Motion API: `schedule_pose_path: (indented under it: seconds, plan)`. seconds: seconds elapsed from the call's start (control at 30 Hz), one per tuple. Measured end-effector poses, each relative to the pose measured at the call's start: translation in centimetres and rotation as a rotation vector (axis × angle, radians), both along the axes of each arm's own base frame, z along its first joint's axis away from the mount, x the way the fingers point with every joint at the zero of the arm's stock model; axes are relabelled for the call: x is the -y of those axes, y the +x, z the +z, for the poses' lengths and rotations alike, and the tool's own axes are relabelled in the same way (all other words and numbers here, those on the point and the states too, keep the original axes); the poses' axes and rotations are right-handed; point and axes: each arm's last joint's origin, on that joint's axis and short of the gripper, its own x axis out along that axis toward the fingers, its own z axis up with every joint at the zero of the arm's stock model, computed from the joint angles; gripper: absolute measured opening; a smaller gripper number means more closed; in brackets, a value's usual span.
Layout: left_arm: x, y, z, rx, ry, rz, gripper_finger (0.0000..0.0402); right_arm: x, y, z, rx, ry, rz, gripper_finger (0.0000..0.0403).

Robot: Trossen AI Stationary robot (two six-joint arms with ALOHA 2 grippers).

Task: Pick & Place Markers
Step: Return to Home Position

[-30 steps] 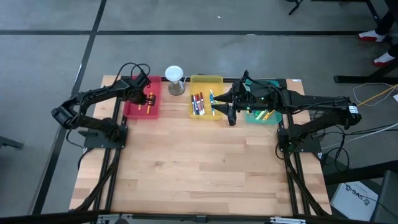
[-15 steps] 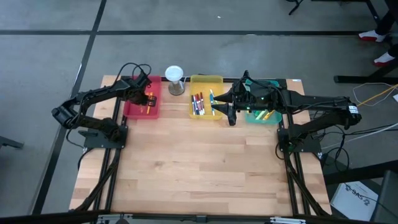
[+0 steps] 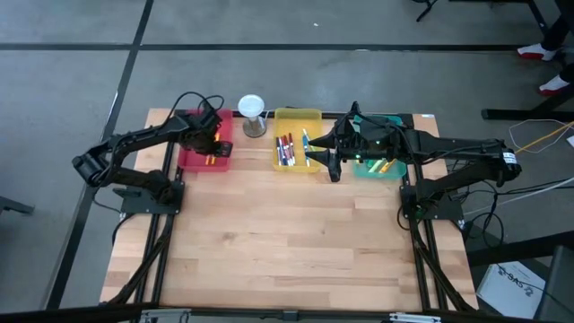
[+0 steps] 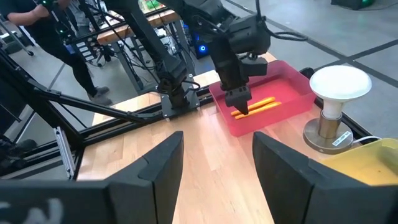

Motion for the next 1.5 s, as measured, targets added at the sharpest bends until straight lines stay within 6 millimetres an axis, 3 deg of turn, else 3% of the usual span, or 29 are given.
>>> schedule_pose_path:
  seconds: [0.2,0.63,0.9,1.17,1.33,1.5]
  plan:
    - [1.3,1.0,2.3,0.042,0.103,0.003,0.0118,0.0,0.0,0.0,0.000,-0.001,0.000,0.0189]
    - [5.9,0.4,8.1,0.334,0.323,-0.040,0.0005,0.0,0.0,0.0,0.000,-0.002,0.000,0.0189]
    - [9.6,1.5,12.1,0.680,0.537,-0.275,0.0002,0.0,0.0,0.0,0.000,-0.001,0.000,0.0189]
    - [14.5,2.9,16.3,1.043,0.885,-0.692,0.0002,0.0,0.0,0.0,0.000,0.000,0.000,0.0189]
    - [16.7,2.7,17.3,1.113,1.009,-0.779,0.0002,0.0,0.0,0.0,-0.001,0.001,0.000,0.0189]
    - [18.1,2.5,17.2,1.119,1.019,-0.862,0.0002,0.0,0.0,0.0,0.000,0.005,-0.001,0.0189]
